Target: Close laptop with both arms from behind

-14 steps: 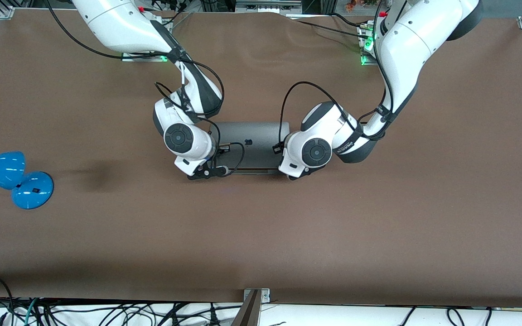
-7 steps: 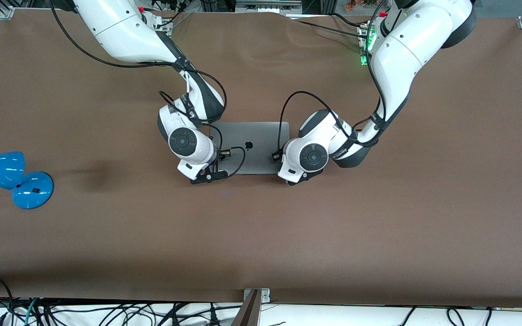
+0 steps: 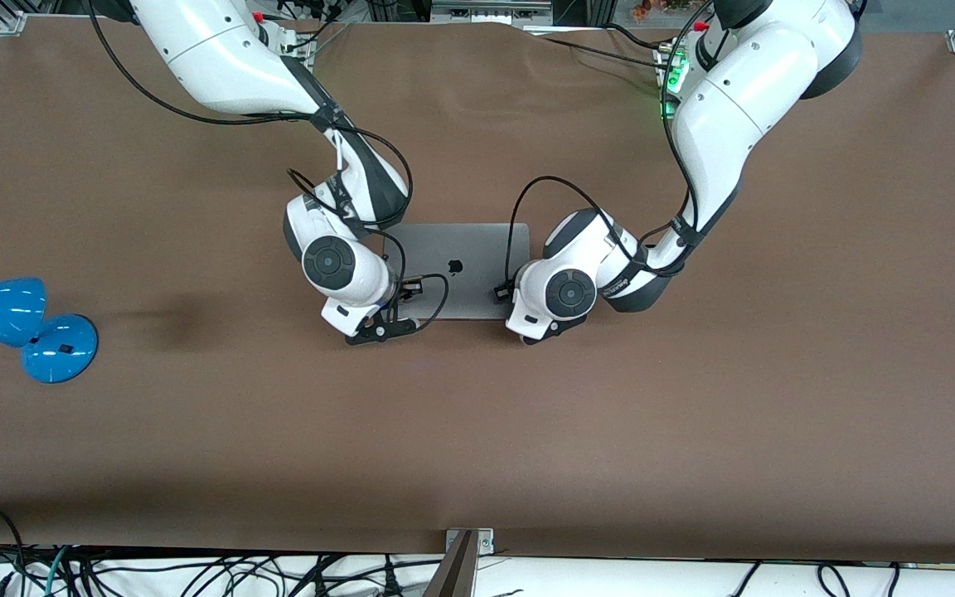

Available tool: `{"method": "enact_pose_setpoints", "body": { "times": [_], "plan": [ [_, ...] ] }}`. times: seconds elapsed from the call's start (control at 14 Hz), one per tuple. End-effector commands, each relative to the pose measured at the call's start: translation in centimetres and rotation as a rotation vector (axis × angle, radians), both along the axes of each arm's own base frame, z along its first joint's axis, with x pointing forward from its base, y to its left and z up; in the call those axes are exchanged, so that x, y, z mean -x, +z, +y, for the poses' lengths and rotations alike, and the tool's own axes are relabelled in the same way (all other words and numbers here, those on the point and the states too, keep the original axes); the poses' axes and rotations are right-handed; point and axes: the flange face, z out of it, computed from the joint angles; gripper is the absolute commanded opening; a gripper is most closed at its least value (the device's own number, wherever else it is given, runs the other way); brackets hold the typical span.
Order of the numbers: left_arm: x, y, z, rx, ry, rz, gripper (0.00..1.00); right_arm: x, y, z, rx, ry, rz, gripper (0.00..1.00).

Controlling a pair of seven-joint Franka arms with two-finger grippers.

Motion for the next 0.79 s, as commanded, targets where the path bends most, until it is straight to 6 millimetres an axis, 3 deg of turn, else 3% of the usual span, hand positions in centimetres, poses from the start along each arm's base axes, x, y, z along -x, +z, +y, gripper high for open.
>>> {"method": "enact_pose_setpoints", "body": {
  "times": [0.0,0.07,0.14,0.43,0.5,0.71],
  "plan": [
    [-0.9,0.4,-0.2,-0.010,-0.008,-0.040,0.44,-1.1,2.2,-0.1,0.003,0.002,0.033,0.33],
    [-1.4,1.2,0.3,-0.013,-0.006,-0.052,0.99,-1.4,2.6,-0.2,0.006,-0.005,0.038,0.72],
    [-1.7,2.3,0.5,-0.014,-0.007,-0.064,1.00,-1.5,3.2,-0.4,0.007,-0.022,0.035,1.00],
    [-1.7,7.4,2.7,-0.113,-0.065,-0.064,1.00,-1.4,7.8,-0.4,0.015,-0.120,0.011,1.00],
    [-1.6,9.5,2.9,-0.120,-0.087,-0.078,1.00,-1.6,8.6,-0.7,0.016,-0.142,0.004,1.00],
    [-0.2,15.7,5.0,-0.148,-0.220,-0.123,1.00,-2.4,12.0,-4.7,0.073,-0.173,0.019,1.00]
  ]
}}
